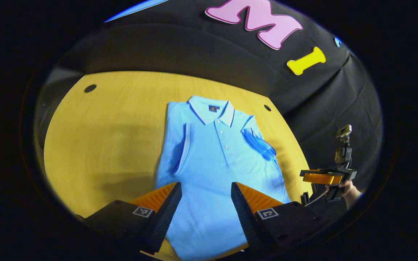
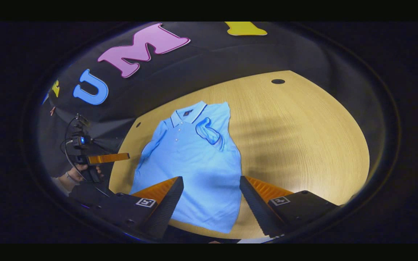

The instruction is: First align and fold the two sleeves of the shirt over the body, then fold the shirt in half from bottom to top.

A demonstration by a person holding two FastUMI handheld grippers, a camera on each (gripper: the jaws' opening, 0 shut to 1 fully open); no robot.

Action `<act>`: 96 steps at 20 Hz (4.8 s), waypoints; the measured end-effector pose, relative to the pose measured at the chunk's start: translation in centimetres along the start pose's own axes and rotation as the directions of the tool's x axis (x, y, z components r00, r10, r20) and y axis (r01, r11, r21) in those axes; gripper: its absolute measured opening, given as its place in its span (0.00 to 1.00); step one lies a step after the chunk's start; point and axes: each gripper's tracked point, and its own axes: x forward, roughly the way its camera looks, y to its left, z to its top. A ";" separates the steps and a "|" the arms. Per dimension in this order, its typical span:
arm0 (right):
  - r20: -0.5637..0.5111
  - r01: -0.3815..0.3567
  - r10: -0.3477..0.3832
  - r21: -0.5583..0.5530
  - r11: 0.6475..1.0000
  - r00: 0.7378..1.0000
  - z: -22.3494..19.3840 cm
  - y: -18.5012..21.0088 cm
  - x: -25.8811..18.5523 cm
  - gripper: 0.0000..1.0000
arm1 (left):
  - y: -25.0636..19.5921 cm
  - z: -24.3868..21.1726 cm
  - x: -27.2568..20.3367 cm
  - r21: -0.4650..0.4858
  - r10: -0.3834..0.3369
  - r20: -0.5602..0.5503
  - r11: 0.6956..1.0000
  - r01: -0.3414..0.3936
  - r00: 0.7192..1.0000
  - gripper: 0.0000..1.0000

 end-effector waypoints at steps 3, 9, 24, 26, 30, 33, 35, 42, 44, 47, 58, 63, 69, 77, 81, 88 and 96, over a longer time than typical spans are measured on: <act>-0.045 -0.005 0.005 0.001 1.000 0.999 -3.7 -0.6 -0.9 0.97 | 1.6 -4.8 -2.5 -0.072 -0.006 -0.021 0.997 0.004 1.000 0.88; -0.092 -0.024 0.026 0.020 1.000 0.995 -8.9 -0.3 -1.7 0.98 | 3.9 -13.5 -4.8 -0.166 -0.035 -0.103 0.986 0.017 0.994 0.88; -0.122 -0.147 0.175 0.207 0.967 0.977 -12.5 2.0 -1.0 0.97 | 0.2 -19.7 -5.6 -0.261 -0.200 -0.166 0.953 0.153 0.966 0.88; -0.109 -0.169 0.201 0.247 0.954 0.974 -12.3 2.1 -1.1 0.96 | -0.5 -19.2 -5.7 -0.271 -0.224 -0.149 0.946 0.178 0.963 0.87; -0.090 -0.171 0.206 0.299 0.939 0.974 -12.1 1.6 -0.8 0.81 | 0.1 -19.1 -5.0 -0.280 -0.202 -0.144 0.947 0.156 0.969 0.84; -0.085 -0.168 0.202 0.304 0.938 0.976 -12.1 1.6 -0.4 0.83 | 0.3 -19.6 -4.8 -0.270 -0.187 -0.163 0.953 0.138 0.969 0.84; -0.105 -0.141 0.175 0.272 0.952 0.979 -12.8 1.0 0.2 0.58 | 0.5 -19.7 -4.6 -0.249 -0.174 -0.177 0.960 0.127 0.969 0.84; -0.092 -0.134 0.174 0.334 0.933 0.980 -13.2 0.5 1.3 0.17 | 1.3 -20.6 -3.0 -0.261 -0.098 -0.208 0.965 0.041 0.973 0.31; -0.086 -0.138 0.179 0.351 0.926 0.980 -13.3 0.7 1.2 0.09 | 1.1 -20.5 -3.0 -0.269 -0.106 -0.209 0.962 0.047 0.972 0.08; -0.094 -0.170 0.215 0.349 0.922 0.972 -13.5 1.3 0.7 0.12 | -0.3 -18.5 -3.4 -0.226 -0.143 -0.140 0.968 0.109 0.980 0.06; 0.027 -0.313 0.314 0.203 0.928 0.949 -6.1 5.5 -0.9 0.07 | -1.9 -8.3 -5.8 -0.082 -0.134 0.054 0.987 0.138 0.990 0.06; 0.127 -0.364 0.348 0.145 0.920 0.929 -0.2 7.1 -1.8 0.01 | -2.3 -2.8 -6.4 -0.013 -0.102 0.133 0.994 0.104 0.986 0.11; 0.229 -0.370 0.356 0.020 0.929 0.906 8.7 7.9 -1.5 0.13 | -2.8 5.5 -6.6 0.052 -0.054 0.248 0.998 0.043 0.967 0.11; 0.283 -0.268 0.321 -0.211 0.940 0.904 21.5 8.8 5.4 0.06 | 0.8 15.6 -2.0 0.083 0.128 0.349 0.982 -0.167 0.928 0.06; 0.308 -0.234 0.298 -0.229 0.945 0.904 26.9 7.9 10.3 0.06 | 2.4 20.9 1.6 0.043 0.212 0.386 0.968 -0.247 0.898 0.06; 0.290 -0.078 0.153 -0.255 0.964 0.945 30.1 4.1 18.6 0.00 | 8.6 25.3 9.7 -0.039 0.361 0.311 0.929 -0.367 0.879 0.06; 0.179 0.031 0.026 -0.312 0.950 0.984 26.0 1.7 24.0 0.02 | 11.9 21.9 16.3 0.002 0.459 0.159 0.885 -0.465 0.874 0.10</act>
